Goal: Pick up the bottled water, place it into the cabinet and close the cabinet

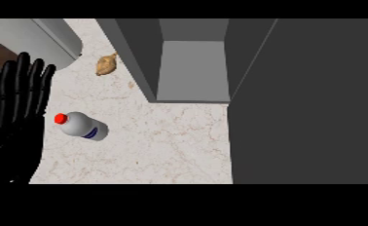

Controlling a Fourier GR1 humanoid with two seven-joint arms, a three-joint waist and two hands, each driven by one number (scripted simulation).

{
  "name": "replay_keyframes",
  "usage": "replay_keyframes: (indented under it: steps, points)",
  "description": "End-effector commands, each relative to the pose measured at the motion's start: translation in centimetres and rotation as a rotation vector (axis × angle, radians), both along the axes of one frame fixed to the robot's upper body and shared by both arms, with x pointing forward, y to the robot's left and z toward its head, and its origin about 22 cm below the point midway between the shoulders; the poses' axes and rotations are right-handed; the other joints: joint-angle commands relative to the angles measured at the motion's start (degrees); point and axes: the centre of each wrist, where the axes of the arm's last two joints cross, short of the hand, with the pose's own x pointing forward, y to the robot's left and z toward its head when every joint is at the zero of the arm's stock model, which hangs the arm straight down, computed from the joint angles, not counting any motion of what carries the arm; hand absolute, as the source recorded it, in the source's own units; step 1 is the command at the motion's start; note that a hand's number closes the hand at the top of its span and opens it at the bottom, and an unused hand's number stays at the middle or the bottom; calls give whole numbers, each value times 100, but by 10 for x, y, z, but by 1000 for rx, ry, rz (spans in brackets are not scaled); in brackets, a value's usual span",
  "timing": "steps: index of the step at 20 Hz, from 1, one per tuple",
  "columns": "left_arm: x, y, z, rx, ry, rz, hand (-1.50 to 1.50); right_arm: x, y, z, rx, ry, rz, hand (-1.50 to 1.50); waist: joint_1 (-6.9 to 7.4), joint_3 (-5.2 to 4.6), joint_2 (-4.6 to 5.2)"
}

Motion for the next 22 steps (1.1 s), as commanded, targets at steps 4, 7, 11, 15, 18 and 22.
replay_keyframes:
  steps: [4, 7, 11, 15, 18, 22]
  points:
    - [18, 65, 5, -24, -33, 20, -150, -14, -1, 22, 48, -68, 96, -150, -104, -16, -63]
    - [-10, 68, -28, -135, 232, -12, -150, -32, 7, -10, 138, 179, 205, -150, -42, -18, -74]
    - [-33, 83, -14, -148, 274, -18, -150, -58, 12, 4, 134, 226, 221, -150, -56, -14, -90]
    - [-41, 86, -3, -156, 262, -8, -150, -83, 16, 18, 154, 228, 220, -150, -84, -13, -77]
    - [-64, 61, 10, -173, 284, 8, -150, -100, 4, 33, 153, 223, 212, -150, -84, -10, -81]
    - [-79, 69, 3, -131, 313, 42, -150, -115, 8, 25, 163, 227, 237, -150, -101, -11, -86]
